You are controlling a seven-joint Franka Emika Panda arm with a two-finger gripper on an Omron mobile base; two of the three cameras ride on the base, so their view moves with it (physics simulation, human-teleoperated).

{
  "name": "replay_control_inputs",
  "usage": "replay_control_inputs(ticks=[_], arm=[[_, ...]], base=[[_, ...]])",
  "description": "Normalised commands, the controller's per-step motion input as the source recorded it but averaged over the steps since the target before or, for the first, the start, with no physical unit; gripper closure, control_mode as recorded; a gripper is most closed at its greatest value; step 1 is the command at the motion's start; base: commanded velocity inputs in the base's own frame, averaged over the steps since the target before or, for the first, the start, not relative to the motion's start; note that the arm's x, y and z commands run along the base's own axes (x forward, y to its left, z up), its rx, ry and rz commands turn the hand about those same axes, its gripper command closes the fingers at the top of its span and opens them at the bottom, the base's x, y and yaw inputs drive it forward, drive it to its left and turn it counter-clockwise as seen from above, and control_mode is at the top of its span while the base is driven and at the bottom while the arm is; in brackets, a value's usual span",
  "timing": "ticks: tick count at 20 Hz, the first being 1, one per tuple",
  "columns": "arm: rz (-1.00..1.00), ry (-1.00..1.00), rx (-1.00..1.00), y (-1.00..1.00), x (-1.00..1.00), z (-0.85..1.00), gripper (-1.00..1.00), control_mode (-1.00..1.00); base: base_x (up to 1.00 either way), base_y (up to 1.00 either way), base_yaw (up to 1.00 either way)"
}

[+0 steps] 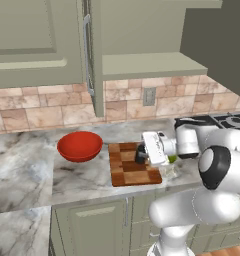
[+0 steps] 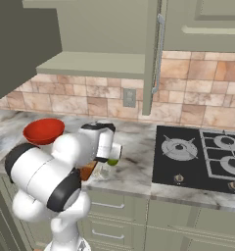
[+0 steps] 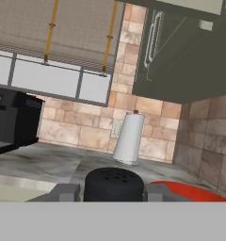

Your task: Open the cabinet. Place the bowl and condiment on the counter. Then place the lime and garlic on the cutting board.

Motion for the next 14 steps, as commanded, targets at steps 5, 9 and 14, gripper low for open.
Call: replay_control_inputs(ticks=[5,9,14], arm=[[0.0,0.0,0.0,0.13,0.28,0.0,1.0,-1.0],[0.0,0.0,0.0,0.13,0.33,-0.01,1.0,-1.0],[0.0,0.0,0.0,0.08,0.4,-0.05,1.0,-1.0]], base=[[0.0,0.0,0.0],[0.0,0.0,0.0],[0.0,0.0,0.0]])
